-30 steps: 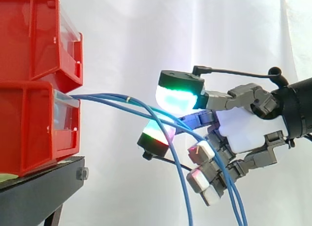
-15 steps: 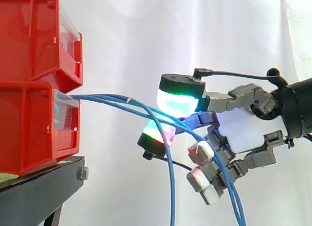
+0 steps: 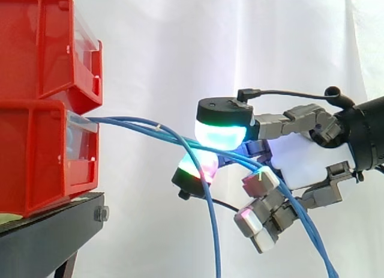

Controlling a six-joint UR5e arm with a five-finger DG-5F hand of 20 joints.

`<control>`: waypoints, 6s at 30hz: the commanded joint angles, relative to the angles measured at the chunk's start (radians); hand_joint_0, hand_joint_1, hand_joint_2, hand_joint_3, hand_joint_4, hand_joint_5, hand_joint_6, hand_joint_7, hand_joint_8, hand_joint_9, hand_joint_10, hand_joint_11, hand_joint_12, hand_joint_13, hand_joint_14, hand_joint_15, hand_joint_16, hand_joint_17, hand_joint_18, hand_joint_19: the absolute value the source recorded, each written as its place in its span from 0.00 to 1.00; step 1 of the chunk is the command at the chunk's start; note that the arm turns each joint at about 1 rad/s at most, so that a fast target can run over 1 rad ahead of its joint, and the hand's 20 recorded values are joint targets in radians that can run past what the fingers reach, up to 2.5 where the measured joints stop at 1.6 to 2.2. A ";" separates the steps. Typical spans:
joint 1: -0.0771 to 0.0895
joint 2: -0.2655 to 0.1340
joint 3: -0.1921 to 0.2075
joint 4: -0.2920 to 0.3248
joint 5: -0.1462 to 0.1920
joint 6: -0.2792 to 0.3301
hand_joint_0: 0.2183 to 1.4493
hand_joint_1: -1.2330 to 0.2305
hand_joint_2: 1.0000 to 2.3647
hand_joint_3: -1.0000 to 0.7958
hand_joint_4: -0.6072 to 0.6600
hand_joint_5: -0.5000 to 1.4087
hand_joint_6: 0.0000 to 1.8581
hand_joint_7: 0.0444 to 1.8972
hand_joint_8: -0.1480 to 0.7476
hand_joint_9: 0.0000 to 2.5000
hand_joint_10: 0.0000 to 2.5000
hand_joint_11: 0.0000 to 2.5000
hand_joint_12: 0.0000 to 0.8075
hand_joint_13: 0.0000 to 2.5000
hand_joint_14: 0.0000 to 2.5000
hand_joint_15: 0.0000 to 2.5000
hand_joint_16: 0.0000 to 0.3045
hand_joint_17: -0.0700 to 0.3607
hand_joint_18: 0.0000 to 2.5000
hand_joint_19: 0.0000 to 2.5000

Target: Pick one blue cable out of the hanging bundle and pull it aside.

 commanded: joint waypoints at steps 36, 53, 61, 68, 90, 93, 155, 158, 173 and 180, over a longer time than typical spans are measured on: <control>-0.002 0.048 -0.103 -0.062 -0.011 -0.020 0.29 0.25 0.01 0.59 0.29 0.25 0.48 0.48 0.45 0.41 0.00 0.05 0.46 0.33 0.00 0.14 0.21 0.50 0.23 0.07; 0.001 0.047 -0.179 0.163 -0.008 -0.025 0.29 0.25 0.01 0.59 0.29 0.25 0.48 0.47 0.43 0.35 0.00 0.01 0.55 0.30 0.00 0.08 0.23 0.52 0.21 0.03; 0.001 0.047 -0.179 0.166 -0.014 -0.034 0.29 0.25 0.01 0.60 0.30 0.25 0.47 0.48 0.44 0.37 0.00 0.03 0.52 0.31 0.00 0.12 0.22 0.51 0.22 0.06; 0.004 0.047 -0.191 0.185 -0.014 -0.044 0.29 0.26 0.00 0.61 0.30 0.25 0.48 0.48 0.45 0.40 0.00 0.06 0.51 0.33 0.00 0.14 0.21 0.50 0.23 0.08; -0.002 0.064 -0.194 0.203 -0.018 -0.040 0.28 0.27 0.02 0.59 0.34 0.25 0.47 0.48 0.49 0.44 0.00 0.10 0.52 0.35 0.01 0.17 0.22 0.51 0.24 0.10; -0.004 0.076 -0.192 0.189 -0.017 -0.040 0.28 0.28 0.01 0.59 0.34 0.25 0.47 0.48 0.49 0.44 0.00 0.10 0.52 0.35 0.01 0.17 0.22 0.51 0.24 0.10; -0.007 0.101 -0.194 0.143 -0.012 -0.046 0.28 0.28 0.00 0.60 0.34 0.25 0.47 0.49 0.50 0.45 0.00 0.11 0.51 0.37 0.01 0.20 0.22 0.52 0.27 0.13; -0.007 0.099 -0.194 0.143 -0.012 -0.046 0.28 0.28 0.01 0.60 0.34 0.25 0.47 0.50 0.51 0.45 0.00 0.11 0.51 0.37 0.01 0.20 0.22 0.52 0.27 0.13; -0.007 0.099 -0.194 0.143 -0.012 -0.046 0.28 0.27 0.01 0.60 0.34 0.26 0.47 0.50 0.51 0.45 0.00 0.11 0.51 0.38 0.01 0.21 0.22 0.52 0.28 0.14; -0.007 0.099 -0.194 0.143 -0.012 -0.046 0.28 0.27 0.00 0.60 0.34 0.25 0.47 0.50 0.51 0.46 0.00 0.11 0.51 0.38 0.01 0.21 0.22 0.52 0.28 0.14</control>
